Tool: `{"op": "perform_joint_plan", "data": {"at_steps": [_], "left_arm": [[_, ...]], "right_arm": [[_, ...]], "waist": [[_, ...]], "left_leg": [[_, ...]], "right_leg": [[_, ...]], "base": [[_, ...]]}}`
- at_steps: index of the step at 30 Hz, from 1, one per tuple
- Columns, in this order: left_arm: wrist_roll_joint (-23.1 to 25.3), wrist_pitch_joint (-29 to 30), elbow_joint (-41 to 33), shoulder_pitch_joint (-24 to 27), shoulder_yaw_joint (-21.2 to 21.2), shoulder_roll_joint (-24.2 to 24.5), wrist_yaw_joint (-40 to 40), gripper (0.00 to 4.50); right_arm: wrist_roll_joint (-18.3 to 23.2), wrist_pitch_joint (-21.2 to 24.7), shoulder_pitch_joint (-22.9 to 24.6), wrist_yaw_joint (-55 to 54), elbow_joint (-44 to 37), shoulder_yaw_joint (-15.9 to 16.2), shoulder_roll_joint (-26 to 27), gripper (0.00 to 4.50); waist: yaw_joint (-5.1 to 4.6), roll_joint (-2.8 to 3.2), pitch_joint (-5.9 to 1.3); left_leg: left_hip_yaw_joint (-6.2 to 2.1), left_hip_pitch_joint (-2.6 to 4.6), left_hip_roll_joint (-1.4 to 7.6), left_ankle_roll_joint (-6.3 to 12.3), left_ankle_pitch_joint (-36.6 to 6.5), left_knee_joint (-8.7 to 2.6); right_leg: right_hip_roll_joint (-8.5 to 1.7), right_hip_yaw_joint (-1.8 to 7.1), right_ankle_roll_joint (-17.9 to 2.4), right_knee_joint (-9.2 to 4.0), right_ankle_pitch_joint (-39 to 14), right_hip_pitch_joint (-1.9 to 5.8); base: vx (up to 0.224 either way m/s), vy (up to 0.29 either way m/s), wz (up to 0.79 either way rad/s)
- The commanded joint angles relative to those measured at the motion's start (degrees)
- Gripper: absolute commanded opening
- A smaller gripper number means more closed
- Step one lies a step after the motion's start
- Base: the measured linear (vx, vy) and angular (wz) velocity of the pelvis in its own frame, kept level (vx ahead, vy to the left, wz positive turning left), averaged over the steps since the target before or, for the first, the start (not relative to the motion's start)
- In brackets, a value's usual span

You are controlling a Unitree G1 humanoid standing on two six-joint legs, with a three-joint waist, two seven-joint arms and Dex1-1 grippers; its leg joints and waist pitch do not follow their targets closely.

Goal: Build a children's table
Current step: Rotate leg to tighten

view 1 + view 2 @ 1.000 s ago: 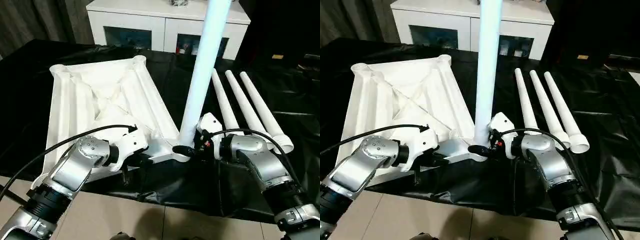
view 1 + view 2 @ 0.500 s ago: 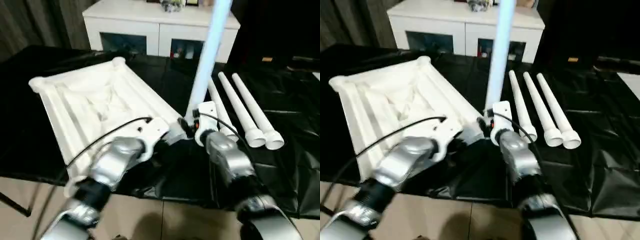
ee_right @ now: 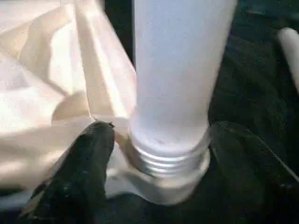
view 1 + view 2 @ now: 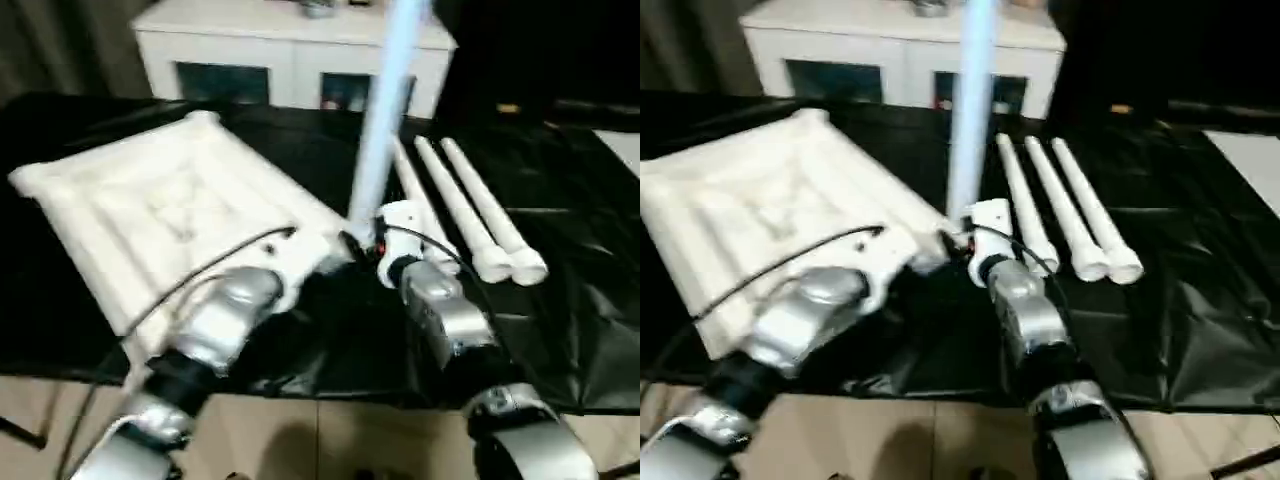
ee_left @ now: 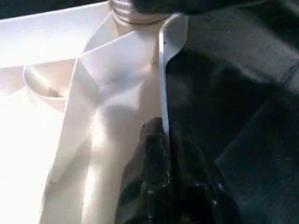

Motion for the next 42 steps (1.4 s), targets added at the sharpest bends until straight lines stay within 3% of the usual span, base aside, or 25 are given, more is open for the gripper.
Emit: {"op": "perform_joint_plan", "data": {"at_steps": [1,4,5,6,8,9,12,15,16,19,20,25,26,34,39,42], "left_arm": [[-0.24,-1.71,-4.13,-0.4,0.61,0.91,-1.27,0.0],[-1.74,-2.38,-7.29,1.27,-0.25,5.41,-6.78,0.0],[-2.77,-3.05,-8.71,2.18,-0.94,7.85,-10.3,0.0],[-3.22,-3.3,-9.32,2.59,-1.23,8.91,-11.83,0.0],[-4.92,-5.61,-11.34,4.01,-1.88,11.47,-17.17,0.0],[-5.61,-6.27,-12.23,4.62,-2.05,12.32,-19.21,0.0],[-7.37,-7.38,-14.43,5.92,-2.64,14.2,-24.09,0.0],[-7.54,-6.77,-15.12,6.03,-3.3,15.07,-25.63,0.0],[-7.72,-6.87,-15.06,6.0,-3.4,15.26,-25.64,0.0],[-7.91,-7.26,-14.99,6.0,-3.61,15.82,-26.15,0.0],[-7.86,-7.43,-14.87,6.03,-3.53,15.84,-26.25,0.0],[-7.54,-7.45,-14.83,6.1,-2.97,15.82,-26.79,0.0],[-7.51,-7.47,-14.77,6.09,-2.93,15.86,-26.83,0.0],[-7.72,-7.57,-14.53,6.17,-3.02,16.27,-26.76,0.0],[-7.56,-7.6,-14.36,6.38,-3.0,16.41,-27.0,0.0],[-7.24,-7.25,-14.07,6.68,-2.99,16.28,-26.29,0.0]], "right_arm": [[-0.22,0.22,0.53,4.24,-2.48,0.9,-1.59,3.87],[2.96,2.21,3.37,16.65,-9.09,1.75,-6.73,3.98],[3.67,2.4,4.86,22.42,-11.9,2.83,-9.63,3.98],[3.8,2.37,5.49,24.71,-12.99,3.48,-10.95,3.98],[4.52,1.99,6.6,29.08,-14.22,4.47,-13.55,3.98],[5.03,2.09,6.93,30.67,-14.59,4.8,-14.35,3.98],[5.58,2.27,7.66,34.97,-15.43,6.29,-16.29,3.98],[4.59,2.19,7.57,37.03,-15.05,6.99,-16.89,3.98],[4.43,2.26,7.57,37.4,-15.1,7.23,-17.0,3.98],[4.01,2.54,7.63,38.74,-15.41,7.96,-17.52,3.98],[3.74,2.48,7.54,39.05,-15.1,8.15,-17.59,3.98],[3.68,2.39,7.45,40.67,-14.35,8.88,-18.34,3.82],[3.72,2.44,7.52,40.85,-14.37,8.88,-18.44,3.54],[4.26,3.63,7.85,41.7,-14.19,8.54,-18.29,2.9],[3.44,3.63,8.33,41.79,-13.61,9.09,-18.21,2.72],[3.46,4.41,8.02,38.41,-12.2,7.61,-16.77,2.69]], "waist": [[0.94,0.17,-4.36],[1.72,-0.09,-4.38],[2.16,0.33,-4.68],[2.57,0.54,-4.82],[2.83,0.23,-4.74],[3.0,0.14,-4.73],[3.2,0.18,-4.45],[3.87,0.39,-3.94],[4.07,0.48,-3.76],[3.85,0.29,-3.62],[3.71,0.09,-3.61],[3.66,0.04,-3.8],[3.7,-0.07,-3.83],[3.82,-0.11,-4.1],[3.79,-0.03,-4.03],[3.72,-0.05,-3.98]], "left_leg": [[-1.97,1.22,4.15,1.31,-14.13,-5.04],[-1.55,0.74,4.05,3.36,-11.78,-4.65],[-1.69,0.48,4.13,4.4,-8.88,-4.51],[-1.58,0.49,4.48,5.45,-5.04,-4.28],[-1.0,0.85,4.02,6.65,-3.17,-3.84],[-1.04,0.57,4.0,7.18,-3.56,-3.83],[-1.14,0.79,4.29,6.61,-5.7,-4.11],[-1.04,1.68,4.62,3.35,-10.48,-4.6],[-0.86,2.35,4.61,1.8,-13.15,-4.69],[-0.95,2.24,4.5,-0.03,-16.22,-5.03],[-1.18,1.83,4.47,-0.34,-16.41,-5.18],[-1.26,1.55,4.42,-0.09,-15.01,-5.04],[-1.17,1.52,4.39,0.21,-14.24,-4.96],[-1.08,1.12,4.3,2.01,-10.24,-4.57],[-1.11,1.29,4.35,1.64,-11.26,-4.64],[-1.17,1.23,4.33,1.39,-11.63,-4.71]], "right_leg": [[-4.71,3.9,-10.75,-2.8,-14.4,2.27],[-4.57,4.21,-11.55,-2.33,-12.8,2.47],[-4.44,4.16,-12.37,-1.45,-9.0,2.92],[-4.28,4.22,-13.32,-0.57,-3.77,2.83],[-3.85,4.42,-15.35,-0.14,0.58,2.27],[-4.08,4.56,-16.1,0.05,0.44,2.71],[-4.11,4.49,-15.76,-0.45,-3.88,2.67],[-3.79,4.56,-14.25,-1.32,-11.26,1.96],[-3.69,4.67,-13.56,-1.81,-14.1,1.41],[-3.59,4.94,-12.2,-1.96,-17.34,1.51],[-3.8,4.99,-10.98,-2.02,-19.17,1.86],[-4.02,5.07,-10.35,-2.01,-18.9,2.03],[-3.97,5.11,-10.6,-1.95,-17.91,2.01],[-3.94,5.05,-11.93,-1.33,-14.0,2.3],[-3.87,4.98,-11.76,-1.47,-15.28,2.19],[-3.88,4.96,-11.6,-1.5,-15.85,2.19]], "base": [[0.0,0.0,0.0],[0.071,-0.049,0.08],[0.0,0.0,0.0],[0.067,-0.047,-0.03],[0.064,-0.035,0.0],[0.0,0.0,0.0],[0.0,0.0,0.0],[0.0,0.0,0.0],[0.0,0.0,0.0],[0.0,0.0,0.0],[0.0,0.0,0.0],[0.0,0.0,0.0],[0.0,0.0,0.0],[0.0,0.0,0.0],[0.0,0.0,0.0],[0.0,0.0,0.0]]}}
